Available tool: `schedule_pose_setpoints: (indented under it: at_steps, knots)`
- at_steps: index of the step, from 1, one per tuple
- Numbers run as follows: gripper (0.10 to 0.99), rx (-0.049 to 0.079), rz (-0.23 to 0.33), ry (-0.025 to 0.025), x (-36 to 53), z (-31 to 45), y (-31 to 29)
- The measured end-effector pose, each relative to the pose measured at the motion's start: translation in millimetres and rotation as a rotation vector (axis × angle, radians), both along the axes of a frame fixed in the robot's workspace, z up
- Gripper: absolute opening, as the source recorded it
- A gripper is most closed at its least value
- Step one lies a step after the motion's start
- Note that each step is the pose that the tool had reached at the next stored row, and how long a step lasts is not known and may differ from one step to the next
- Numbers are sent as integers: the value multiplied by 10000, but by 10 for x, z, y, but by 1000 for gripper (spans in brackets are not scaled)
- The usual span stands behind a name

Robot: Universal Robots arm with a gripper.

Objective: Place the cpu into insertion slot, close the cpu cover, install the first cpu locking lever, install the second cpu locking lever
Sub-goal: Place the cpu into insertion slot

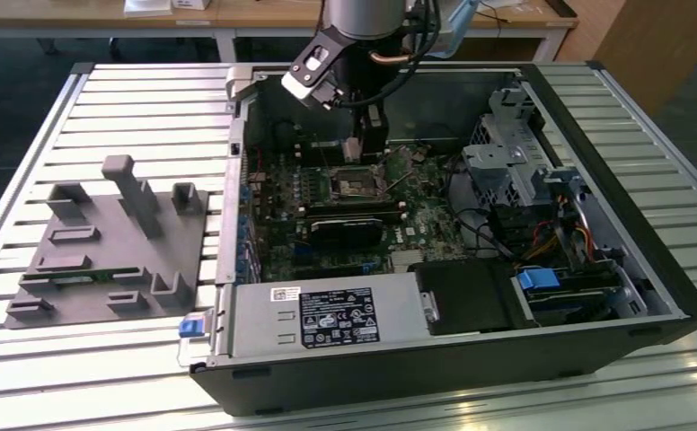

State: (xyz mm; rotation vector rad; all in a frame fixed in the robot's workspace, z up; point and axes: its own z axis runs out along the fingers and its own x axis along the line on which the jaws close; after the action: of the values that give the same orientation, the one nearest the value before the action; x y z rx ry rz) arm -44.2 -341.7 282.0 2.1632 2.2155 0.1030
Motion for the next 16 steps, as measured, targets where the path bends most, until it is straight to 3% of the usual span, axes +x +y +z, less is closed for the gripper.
schedule_pose_setpoints:
  at_steps: [16]
  knots:
    - [537,-35,21,8,2,-291,65]
